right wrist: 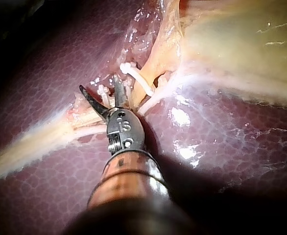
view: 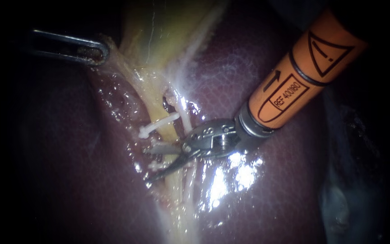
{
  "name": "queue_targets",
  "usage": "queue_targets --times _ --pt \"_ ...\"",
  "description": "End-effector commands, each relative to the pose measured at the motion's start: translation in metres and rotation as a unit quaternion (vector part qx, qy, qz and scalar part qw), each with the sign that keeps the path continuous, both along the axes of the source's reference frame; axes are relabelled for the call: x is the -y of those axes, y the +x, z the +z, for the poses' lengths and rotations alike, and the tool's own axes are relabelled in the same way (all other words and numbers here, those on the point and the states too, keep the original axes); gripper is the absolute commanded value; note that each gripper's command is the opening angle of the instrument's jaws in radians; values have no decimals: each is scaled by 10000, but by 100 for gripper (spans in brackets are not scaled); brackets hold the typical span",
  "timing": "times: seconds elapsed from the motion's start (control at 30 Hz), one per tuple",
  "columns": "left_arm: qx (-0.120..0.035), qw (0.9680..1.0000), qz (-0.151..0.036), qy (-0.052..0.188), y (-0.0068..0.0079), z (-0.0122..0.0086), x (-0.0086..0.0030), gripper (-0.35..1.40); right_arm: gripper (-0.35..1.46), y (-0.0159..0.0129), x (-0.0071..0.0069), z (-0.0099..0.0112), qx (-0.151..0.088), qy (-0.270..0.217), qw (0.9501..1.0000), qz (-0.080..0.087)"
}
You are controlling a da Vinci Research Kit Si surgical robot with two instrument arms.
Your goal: Go to the cutting position left tube
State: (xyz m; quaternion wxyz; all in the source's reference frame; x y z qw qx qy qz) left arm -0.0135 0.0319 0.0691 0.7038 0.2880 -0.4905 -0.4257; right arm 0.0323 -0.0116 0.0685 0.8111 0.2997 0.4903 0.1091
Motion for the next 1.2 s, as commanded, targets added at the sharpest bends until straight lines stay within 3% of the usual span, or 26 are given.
queue_targets --times 0.03,0.23,0.87,1.03,1.2 --pt "0 10000 0 0 0 0 0 -35 89 0 0 0 0 1 10000 -1" --pt "-1 10000 -1 0 -1 0 0 -35 91 3 4 -12 -31 -32 10000 -33" --pt "1 10000 2 0 1 1 0 -35 109 -19 13 -102 -154 140 9997 -163" --pt "1 10000 2 0 1 1 0 -35 104 -35 5 -111 -167 181 9995 -176" --pt "1 10000 2 0 1 1 0 -35 98 -51 -2 -107 -168 196 9995 -181"
